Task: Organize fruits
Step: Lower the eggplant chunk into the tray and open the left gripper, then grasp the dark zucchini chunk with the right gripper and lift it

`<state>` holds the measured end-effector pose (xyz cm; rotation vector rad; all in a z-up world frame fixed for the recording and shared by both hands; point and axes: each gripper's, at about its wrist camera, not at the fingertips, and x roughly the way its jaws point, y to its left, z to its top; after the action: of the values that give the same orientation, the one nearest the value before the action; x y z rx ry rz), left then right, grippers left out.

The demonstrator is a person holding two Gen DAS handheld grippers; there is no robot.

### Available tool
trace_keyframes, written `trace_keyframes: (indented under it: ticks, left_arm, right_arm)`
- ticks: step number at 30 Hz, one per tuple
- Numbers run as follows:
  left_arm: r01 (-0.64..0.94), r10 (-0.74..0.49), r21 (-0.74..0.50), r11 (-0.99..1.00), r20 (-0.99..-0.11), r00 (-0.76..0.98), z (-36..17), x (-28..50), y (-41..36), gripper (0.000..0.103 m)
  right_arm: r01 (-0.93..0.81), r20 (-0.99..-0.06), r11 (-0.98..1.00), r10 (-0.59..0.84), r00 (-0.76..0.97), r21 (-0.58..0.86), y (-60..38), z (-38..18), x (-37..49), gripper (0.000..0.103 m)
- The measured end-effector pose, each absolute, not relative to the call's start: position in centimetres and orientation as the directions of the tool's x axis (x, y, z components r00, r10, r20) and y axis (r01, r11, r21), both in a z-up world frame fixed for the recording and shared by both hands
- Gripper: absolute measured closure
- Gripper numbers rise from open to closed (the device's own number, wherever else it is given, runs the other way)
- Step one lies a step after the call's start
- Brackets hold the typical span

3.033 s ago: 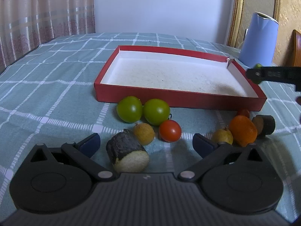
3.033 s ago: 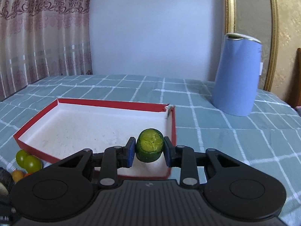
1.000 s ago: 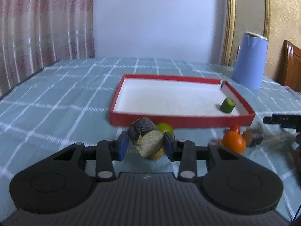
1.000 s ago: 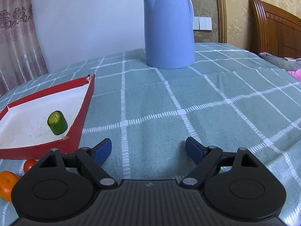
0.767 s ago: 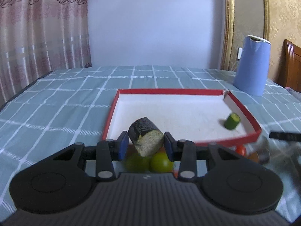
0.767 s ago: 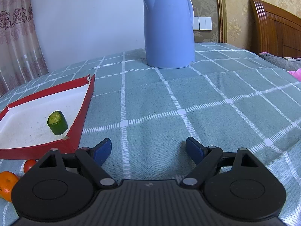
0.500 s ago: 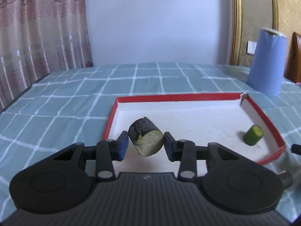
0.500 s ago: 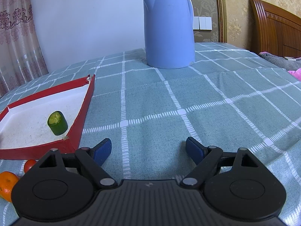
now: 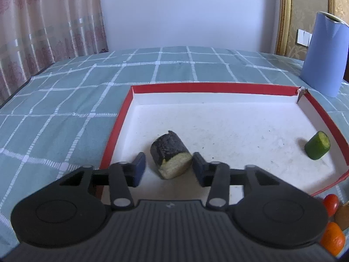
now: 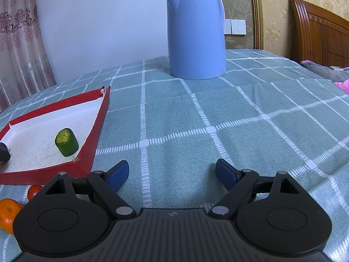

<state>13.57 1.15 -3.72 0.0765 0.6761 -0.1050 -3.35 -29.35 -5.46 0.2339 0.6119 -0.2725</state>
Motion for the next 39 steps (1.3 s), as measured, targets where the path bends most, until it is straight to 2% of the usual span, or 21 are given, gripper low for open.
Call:
trace_keyframes:
  ticks: [3,8,12,16,22,24,26,30,39]
  left_arm:
    - [0.127,-0.08,0.032,0.991,-0.619,0.781,-3.2,12.8,1.3,0.04]
    - [0.127,-0.091,0.02,0.992,-0.582,0.808,-1.6,10.1,2.2,0.037]
    - [0.126,-0.101,0.01,0.992,-0.54,0.836,-0.4,6.7,3.4,0.028]
    - [0.143,-0.116,0.007,0.99,-0.545,0.831,-0.6,3.4,4.0,0.027]
    - [0.153,-0.143,-0.037,0.988,-0.613,0.777,-3.2,0.9,4.1,0.027]
    - [0.145,-0.137,-0.038,0.989,-0.616,0.775,-3.9,0.6,4.2,0.022]
    - [0.138,-0.137,-0.047,0.989,-0.618,0.774,-3.9,0.6,4.5,0.022]
    - [0.169,-0.199,-0.108,0.98,-0.605,0.771,-3.6,0.0,5.3,0.022]
    - [0.174,-0.167,-0.047,0.984,-0.603,0.78,-4.0,-0.3,4.6,0.022]
  right_arm:
    - [0.318,-0.593,0.939,-0.182,0.784,0.133,-29.3,-5.5,-3.3,0.015]
    - [0.318,-0.595,0.939,-0.183,0.783,0.129,-29.3,-5.5,-3.3,0.015]
    - [0.318,-0.595,0.939,-0.184,0.782,0.128,-29.2,-5.5,-3.3,0.015]
    - [0.318,-0.596,0.94,-0.185,0.782,0.126,-29.2,-5.5,-3.2,0.015]
    - [0.318,-0.595,0.94,-0.184,0.783,0.128,-29.3,-5.5,-3.3,0.015]
    - [0.318,-0.593,0.939,-0.182,0.784,0.133,-29.3,-5.5,-3.3,0.015]
    - [0.313,-0.586,0.938,-0.17,0.792,0.152,-29.4,-5.4,-3.5,0.015]
    - [0.258,-0.573,0.941,-0.09,0.815,0.219,-29.1,-5.1,-5.1,0.015]
    - [0.055,-0.528,0.968,0.085,0.845,0.244,-24.5,-3.2,-8.6,0.015]
